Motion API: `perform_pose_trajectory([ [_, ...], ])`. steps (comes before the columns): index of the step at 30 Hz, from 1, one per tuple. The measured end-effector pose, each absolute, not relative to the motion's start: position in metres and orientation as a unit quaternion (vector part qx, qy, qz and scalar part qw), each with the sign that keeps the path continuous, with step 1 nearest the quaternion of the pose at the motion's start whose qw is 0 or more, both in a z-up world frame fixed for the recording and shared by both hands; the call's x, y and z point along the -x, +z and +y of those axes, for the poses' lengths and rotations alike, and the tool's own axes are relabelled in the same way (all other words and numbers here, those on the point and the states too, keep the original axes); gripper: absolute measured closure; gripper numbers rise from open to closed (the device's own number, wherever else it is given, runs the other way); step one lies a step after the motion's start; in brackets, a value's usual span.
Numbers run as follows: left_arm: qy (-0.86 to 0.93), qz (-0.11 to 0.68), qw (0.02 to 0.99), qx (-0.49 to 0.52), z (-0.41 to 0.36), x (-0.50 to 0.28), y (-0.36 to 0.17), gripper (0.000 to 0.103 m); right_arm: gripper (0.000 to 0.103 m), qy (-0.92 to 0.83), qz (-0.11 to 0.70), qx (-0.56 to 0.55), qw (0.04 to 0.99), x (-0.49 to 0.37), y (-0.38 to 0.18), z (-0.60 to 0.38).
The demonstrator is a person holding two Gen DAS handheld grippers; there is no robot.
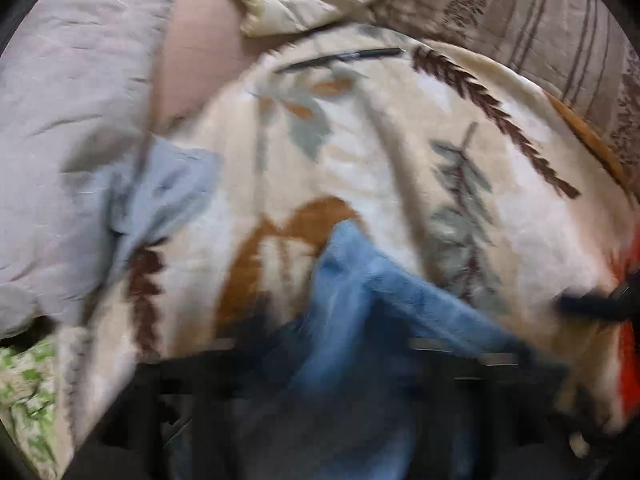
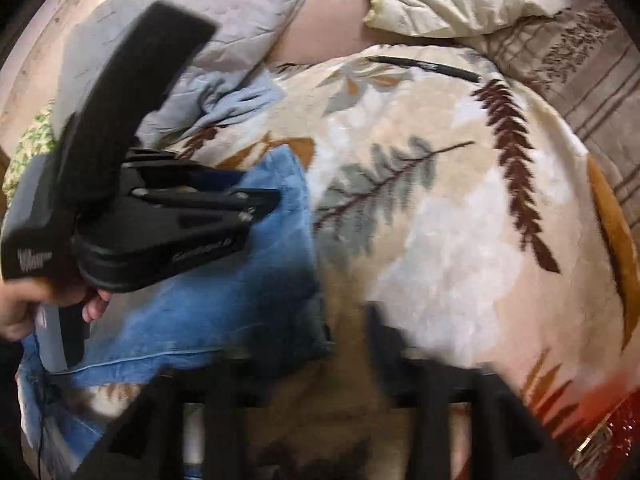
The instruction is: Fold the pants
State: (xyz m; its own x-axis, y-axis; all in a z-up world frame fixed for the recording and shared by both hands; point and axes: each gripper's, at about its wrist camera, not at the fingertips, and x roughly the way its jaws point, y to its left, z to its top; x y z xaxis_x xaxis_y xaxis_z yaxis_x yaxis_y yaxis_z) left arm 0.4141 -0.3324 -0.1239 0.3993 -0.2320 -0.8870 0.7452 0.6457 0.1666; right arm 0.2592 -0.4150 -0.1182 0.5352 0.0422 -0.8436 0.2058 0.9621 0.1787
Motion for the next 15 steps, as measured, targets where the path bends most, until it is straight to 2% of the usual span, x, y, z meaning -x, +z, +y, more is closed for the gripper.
perform_pose_trajectory([
  [2, -0.298, 0.448, 0.795, -0.28, -0.322, -0.414, -0.116, 0.0, 0.021, -0.049, 0.455, -0.136, 0.879, -0.249, -0.108, -0.42],
  [9, -0.273, 0.431, 0.827, -0.237, -0.251, -0.381, -0.051, 0.0, 0.021, -0.037, 0.427, -0.117, 0.896, -0.207, -0.067, -0.414],
  [15, -0.242, 0.403, 0.852, -0.232, -0.15, -0.318, 0.01, 0.0, 0.021, -0.028, 0.411, -0.102, 0.905, -0.176, -0.036, -0.4],
])
